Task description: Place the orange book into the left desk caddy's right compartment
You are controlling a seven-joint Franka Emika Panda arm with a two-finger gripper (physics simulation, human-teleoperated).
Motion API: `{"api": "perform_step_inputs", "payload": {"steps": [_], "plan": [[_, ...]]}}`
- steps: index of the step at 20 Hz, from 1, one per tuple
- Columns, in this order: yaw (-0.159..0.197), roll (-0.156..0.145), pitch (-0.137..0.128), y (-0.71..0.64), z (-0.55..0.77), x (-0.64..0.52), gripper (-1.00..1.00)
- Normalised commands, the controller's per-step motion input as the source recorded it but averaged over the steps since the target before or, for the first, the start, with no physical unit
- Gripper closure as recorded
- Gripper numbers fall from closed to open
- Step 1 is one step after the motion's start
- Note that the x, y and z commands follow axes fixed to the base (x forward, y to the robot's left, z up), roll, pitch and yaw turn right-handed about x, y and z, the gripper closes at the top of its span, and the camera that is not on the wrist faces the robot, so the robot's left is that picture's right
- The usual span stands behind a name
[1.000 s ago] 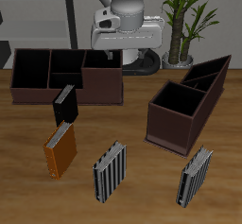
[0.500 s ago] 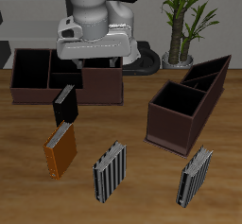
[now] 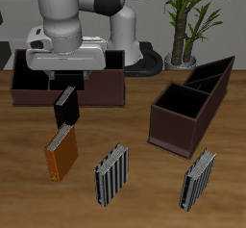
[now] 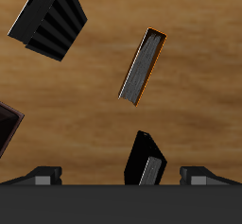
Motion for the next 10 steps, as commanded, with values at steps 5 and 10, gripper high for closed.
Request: {"api": "perform_step_inputs", "payload": {"steps": [5,10], "plan": [[0.054,0.004,-0.006,-0.35,-0.01,0.28,-1.0],[-0.019,-0.031,-0.008,-0.23,-0.08,0.23,-1.0]]}}
